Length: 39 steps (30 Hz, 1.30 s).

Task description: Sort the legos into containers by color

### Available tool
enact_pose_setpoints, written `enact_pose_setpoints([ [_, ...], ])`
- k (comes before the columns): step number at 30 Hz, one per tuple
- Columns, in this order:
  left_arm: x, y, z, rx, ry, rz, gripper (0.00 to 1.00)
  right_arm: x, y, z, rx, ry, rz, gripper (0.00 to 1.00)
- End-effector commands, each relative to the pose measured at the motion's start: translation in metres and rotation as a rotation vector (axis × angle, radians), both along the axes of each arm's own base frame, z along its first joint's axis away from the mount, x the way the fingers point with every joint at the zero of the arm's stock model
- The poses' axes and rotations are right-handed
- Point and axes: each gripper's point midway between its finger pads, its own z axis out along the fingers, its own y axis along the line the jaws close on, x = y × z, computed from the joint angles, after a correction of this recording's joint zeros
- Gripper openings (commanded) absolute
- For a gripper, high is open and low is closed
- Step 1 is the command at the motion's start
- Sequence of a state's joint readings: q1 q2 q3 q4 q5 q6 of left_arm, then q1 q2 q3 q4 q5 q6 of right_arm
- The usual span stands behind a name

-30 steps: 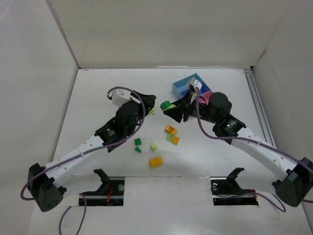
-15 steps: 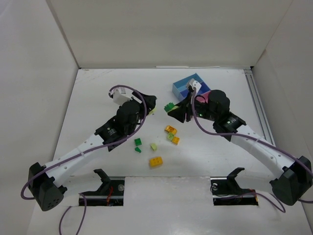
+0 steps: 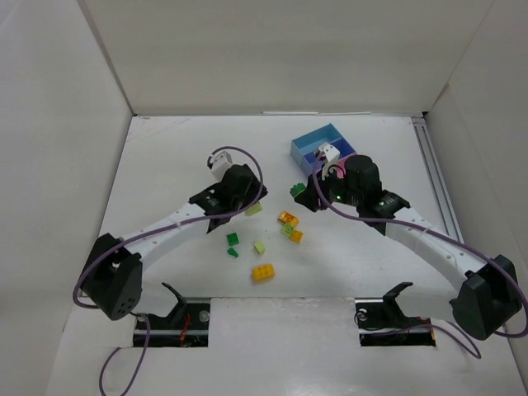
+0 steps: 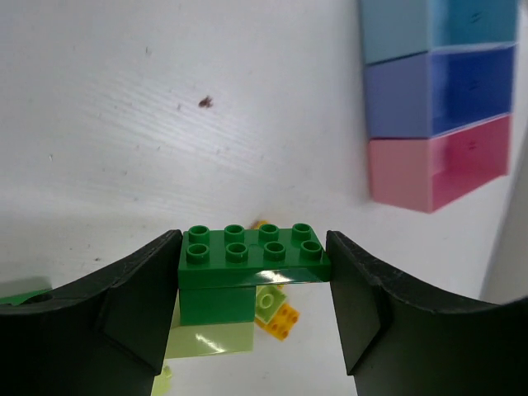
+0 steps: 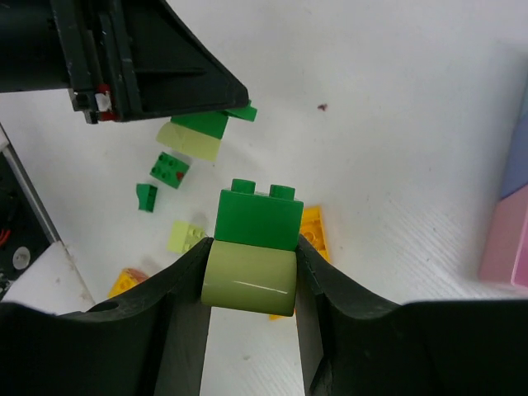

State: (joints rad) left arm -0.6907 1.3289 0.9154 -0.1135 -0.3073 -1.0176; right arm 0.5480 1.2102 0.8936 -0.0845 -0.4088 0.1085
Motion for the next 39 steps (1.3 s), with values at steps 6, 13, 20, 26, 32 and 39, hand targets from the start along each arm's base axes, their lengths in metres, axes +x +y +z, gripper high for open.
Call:
enact_pose_setpoints([
  [6, -0.006, -0.012, -0.061, 0.087, 0.165, -0.088, 0.58, -0.006, -0.005, -0.009, -0.02, 0.002, 0.011, 0.13],
  [13, -0.002, -0.015, -0.09, 0.147, 0.248, -0.105, 0.58, -0.005, -0.008, -0.015, -0.041, 0.013, 0.018, 0.13],
  [20, -0.003, -0.014, -0.087, 0.149, 0.251, -0.105, 0.81, -0.009, -0.01, -0.016, -0.052, 0.01, 0.034, 0.13],
  [26, -0.002, -0.009, -0.062, 0.166, 0.208, -0.111, 0.84, -0.019, -0.007, -0.016, -0.082, -0.029, 0.132, 0.13],
  [32, -0.011, -0.025, 0.037, 0.116, -0.141, -0.395, 0.88, -0.057, 0.009, 0.004, -0.034, -0.089, 0.431, 0.13],
  [39, -0.081, -0.066, 0.099, 0.003, -0.528, -0.952, 0.9, -0.089, 0.023, 0.033, 0.037, -0.16, 0.633, 0.11],
])
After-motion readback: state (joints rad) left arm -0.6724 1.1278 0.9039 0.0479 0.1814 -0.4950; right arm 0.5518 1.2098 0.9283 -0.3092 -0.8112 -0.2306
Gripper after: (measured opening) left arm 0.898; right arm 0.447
